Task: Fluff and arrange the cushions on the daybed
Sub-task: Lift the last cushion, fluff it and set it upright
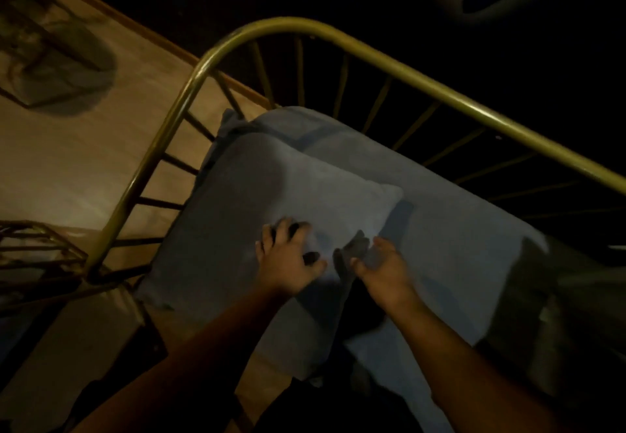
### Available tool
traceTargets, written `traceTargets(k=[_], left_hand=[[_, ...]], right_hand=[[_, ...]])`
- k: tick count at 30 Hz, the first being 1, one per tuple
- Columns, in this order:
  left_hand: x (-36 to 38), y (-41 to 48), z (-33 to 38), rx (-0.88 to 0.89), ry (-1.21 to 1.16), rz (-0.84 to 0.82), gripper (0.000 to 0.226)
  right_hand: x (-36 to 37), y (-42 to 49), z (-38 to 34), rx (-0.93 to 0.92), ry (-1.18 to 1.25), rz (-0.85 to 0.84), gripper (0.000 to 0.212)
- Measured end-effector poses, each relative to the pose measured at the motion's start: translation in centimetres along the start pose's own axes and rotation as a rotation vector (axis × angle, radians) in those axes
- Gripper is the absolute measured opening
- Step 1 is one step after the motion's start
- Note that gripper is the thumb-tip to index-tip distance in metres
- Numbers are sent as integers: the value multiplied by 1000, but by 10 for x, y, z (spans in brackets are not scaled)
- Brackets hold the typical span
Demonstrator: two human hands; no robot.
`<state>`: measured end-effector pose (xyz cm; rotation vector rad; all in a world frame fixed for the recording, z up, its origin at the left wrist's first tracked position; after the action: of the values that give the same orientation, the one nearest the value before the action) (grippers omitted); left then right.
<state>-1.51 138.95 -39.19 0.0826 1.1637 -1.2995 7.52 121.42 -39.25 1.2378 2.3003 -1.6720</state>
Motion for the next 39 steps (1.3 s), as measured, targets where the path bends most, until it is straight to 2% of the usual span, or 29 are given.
traceTargets(k=[3, 7, 10, 13, 18, 21, 24, 30, 33, 37, 39], left_hand=[[3, -6, 65, 187, -67, 72, 75], [29, -21, 169, 385, -140, -53, 69], [46, -38, 251, 549, -132, -81, 64], [74, -62, 319, 624, -199, -143, 61], [146, -114, 411, 739, -97, -329, 90], [187, -141, 460, 749, -106, -389, 95], [218, -158, 503, 744, -166, -332, 98], [271, -153, 529, 467, -120, -155, 118], [274, -141, 525, 424, -152, -94, 119], [272, -121, 509, 408, -218, -78, 125], [274, -117, 495, 315, -394, -108, 130]], right_hand=[[-53, -24, 2, -49, -8, 72, 51], [-143, -66, 22, -82, 79, 261, 54], [-206, -96, 55, -104, 90, 390, 50], [-269, -134, 91, -149, 111, 512, 44], [-355, -193, 169, -212, 276, 663, 36], [-403, -222, 219, -224, 290, 795, 34], [-440, -234, 283, -169, 358, 902, 36], [-478, -236, 430, 112, 467, 985, 53], [-488, -240, 487, 217, 568, 974, 67], [-477, -222, 537, 289, 719, 846, 86], [-465, -216, 559, 304, 852, 819, 90]])
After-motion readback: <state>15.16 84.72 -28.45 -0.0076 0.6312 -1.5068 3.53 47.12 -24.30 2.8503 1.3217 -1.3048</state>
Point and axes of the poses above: each hand's wrist, its own y-axis towards the middle knuckle, its own x-axis out of the palm, z = x × y, the point moved 10 cm from there along y, towards the middle knuckle, and after that the axes turned 8 degrees about x, right-handed, at the moved point
